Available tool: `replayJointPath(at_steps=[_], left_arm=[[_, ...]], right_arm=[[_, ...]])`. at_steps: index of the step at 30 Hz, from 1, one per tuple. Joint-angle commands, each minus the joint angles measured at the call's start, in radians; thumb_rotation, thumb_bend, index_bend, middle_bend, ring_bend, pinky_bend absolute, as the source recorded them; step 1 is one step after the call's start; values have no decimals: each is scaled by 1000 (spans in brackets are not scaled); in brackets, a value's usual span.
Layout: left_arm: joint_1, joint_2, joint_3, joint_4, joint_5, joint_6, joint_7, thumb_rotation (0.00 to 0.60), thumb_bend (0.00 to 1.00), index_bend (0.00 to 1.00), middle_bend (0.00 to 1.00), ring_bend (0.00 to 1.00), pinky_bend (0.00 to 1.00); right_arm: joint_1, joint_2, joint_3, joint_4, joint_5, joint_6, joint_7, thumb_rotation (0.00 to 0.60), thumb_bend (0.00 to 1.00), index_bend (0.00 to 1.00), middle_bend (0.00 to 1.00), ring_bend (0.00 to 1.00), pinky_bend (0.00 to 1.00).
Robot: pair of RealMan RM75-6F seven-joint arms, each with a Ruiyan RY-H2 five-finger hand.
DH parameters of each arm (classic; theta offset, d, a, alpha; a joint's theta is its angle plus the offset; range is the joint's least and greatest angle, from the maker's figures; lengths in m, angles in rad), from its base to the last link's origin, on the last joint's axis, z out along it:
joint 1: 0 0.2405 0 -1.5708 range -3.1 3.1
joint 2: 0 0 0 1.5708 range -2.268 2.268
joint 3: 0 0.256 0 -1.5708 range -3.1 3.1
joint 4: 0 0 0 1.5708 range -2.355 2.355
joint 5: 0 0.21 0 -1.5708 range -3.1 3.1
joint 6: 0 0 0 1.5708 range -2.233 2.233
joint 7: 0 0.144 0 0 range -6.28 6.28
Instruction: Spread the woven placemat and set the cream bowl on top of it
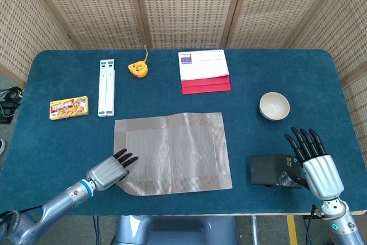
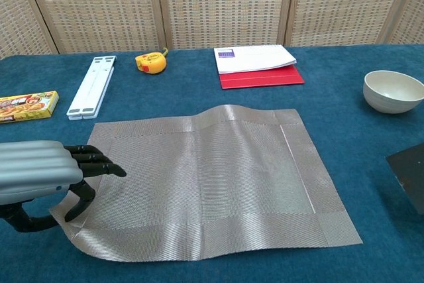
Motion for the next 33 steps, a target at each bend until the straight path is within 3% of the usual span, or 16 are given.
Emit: replayJointPath(at_steps=[1, 27, 30, 32, 33], left_arm=[[6, 6, 6, -8, 7, 2, 9, 600, 514, 762, 0, 0, 0], [53, 48, 20, -35, -16, 8, 102, 600, 512, 755, 0, 0, 0], [54, 54, 19, -36, -20, 3, 104, 600, 487, 630, 0, 0, 0], [55, 61, 16, -40, -34, -2, 105, 600, 328, 301, 0, 0, 0], [56, 69, 13, -45, -45, -2, 103, 600, 240, 185, 0, 0, 0]], right_arm=[[-1, 0, -1, 0, -2, 1, -1, 600, 0, 0, 0, 0, 0], [-6, 1, -2, -4, -13, 7, -8, 600, 0, 0, 0, 0, 0], [-6, 1, -2, -4, -14, 8, -8, 600, 0, 0, 0, 0, 0], [-6, 1, -2, -5, -15, 8, -8, 600, 0, 0, 0, 0, 0], [-6, 1, -2, -5, -16, 9, -9, 600, 0, 0, 0, 0, 0]])
